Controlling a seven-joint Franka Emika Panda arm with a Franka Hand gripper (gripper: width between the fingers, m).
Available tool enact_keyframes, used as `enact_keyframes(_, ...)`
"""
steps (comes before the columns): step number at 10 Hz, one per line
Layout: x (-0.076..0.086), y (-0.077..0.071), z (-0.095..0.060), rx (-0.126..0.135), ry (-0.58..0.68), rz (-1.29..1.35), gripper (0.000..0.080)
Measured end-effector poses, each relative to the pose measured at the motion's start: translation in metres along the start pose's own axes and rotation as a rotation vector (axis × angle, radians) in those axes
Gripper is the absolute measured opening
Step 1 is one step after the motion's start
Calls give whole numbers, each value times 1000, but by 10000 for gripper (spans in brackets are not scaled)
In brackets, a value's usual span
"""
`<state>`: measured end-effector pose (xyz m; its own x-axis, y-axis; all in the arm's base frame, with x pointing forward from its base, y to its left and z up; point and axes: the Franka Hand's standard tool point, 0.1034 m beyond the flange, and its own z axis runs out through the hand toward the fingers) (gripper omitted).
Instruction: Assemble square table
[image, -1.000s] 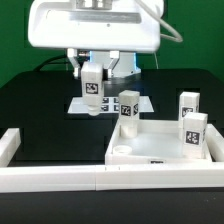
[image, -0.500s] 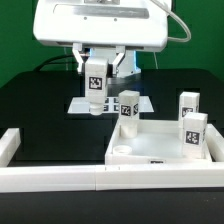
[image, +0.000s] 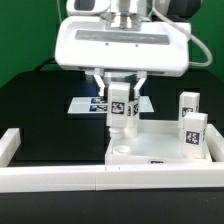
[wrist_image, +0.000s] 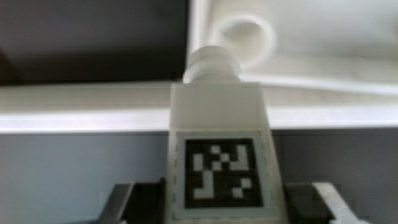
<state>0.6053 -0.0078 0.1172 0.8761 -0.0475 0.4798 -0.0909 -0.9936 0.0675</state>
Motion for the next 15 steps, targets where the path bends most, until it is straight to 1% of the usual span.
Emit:
enact_keyframes(1,8,-10,-2,12,-1,9,290)
enact_keyframes(2,10,-13,-2,14,-8,1,290)
enact_keyframes(5,6,-9,0,10,-12,-1,290)
enact_keyframes(6,1,3,1,-6,16,-38,290)
enact_keyframes(7,-8,10,5,-12,8,-29,290)
enact_keyframes(9,-11,14,10,-16,1,-28,290)
enact_keyframes(12,-9,3,13,-9,2,-40,290)
enact_keyframes(14,-15,-1,22,-12,-7,-50,290)
enact_keyframes(15,-14,-2,22,-15,6,-54,290)
